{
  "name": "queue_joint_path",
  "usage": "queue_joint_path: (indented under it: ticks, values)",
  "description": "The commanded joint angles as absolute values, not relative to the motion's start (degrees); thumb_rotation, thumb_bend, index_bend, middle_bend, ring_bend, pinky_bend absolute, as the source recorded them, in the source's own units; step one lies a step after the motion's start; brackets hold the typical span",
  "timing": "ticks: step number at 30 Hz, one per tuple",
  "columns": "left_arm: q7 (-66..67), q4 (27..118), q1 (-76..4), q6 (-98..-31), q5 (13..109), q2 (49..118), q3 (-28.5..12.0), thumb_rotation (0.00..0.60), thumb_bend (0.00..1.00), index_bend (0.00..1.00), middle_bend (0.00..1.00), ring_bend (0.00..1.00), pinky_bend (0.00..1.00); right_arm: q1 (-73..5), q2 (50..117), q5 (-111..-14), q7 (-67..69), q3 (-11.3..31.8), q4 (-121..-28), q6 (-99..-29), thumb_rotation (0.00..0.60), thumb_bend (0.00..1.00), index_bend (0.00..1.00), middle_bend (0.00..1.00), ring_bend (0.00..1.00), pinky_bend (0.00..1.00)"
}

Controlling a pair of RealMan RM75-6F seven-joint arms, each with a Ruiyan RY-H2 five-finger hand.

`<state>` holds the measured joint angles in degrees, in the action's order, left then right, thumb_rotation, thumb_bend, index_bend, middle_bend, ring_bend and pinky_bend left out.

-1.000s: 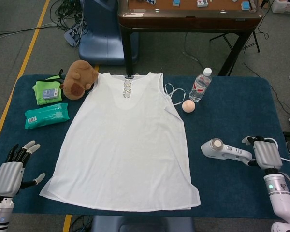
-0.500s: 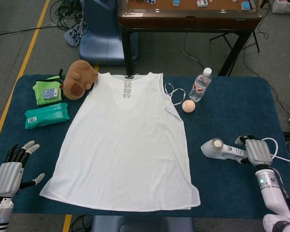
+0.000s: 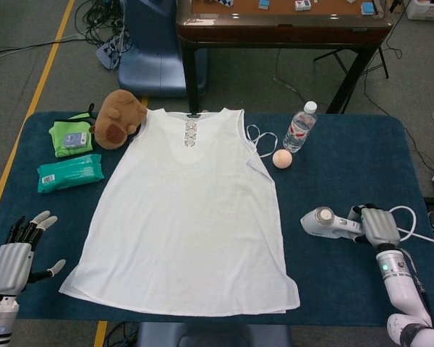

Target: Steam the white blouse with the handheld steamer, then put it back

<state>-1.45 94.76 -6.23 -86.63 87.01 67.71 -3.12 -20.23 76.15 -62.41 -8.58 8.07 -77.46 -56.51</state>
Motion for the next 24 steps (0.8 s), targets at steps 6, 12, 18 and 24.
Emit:
queue_joint_path:
  ticks: [6,12,18,24]
  values:
    - [-1.7,94.4,-6.0,-86.7,86.8,67.7,-3.1,0.6,0.14,0.17,0.1,0.12,0.0,-20.9,77.5,-62.7,-8.4,8.1,-76.1,-56.4,0.6,0.44,0.55,0.46,0.28,0.32]
    - [-1.9,94.1,-5.9,-86.7,86.7,67.8,-3.0,0.6,0.14,0.17,0.1,0.12,0.0,-21.2,78.6,-63.3,-7.8,8.1,-74.7,-56.7,0.6,0.44,0.58,0.51,0.31,0.32]
    - [-2.1,93.9,-5.9,-86.6,86.6,67.8,-3.1,0.6,0.14,0.17,0.1,0.12,0.0,-21.2,80.4,-65.4,-4.5,8.3,-72.3,-57.8,0.6,0.46,0.62,0.56,0.36,0.33]
    - [-2.0,94.0,-5.8,-86.7,86.6,67.7,-3.1,0.6,0.14,0.17,0.1,0.12,0.0,-21.2,82.0,-68.1,0.9,8.3,-69.5,-58.2,0.6,0.48,0.68,0.62,0.42,0.36]
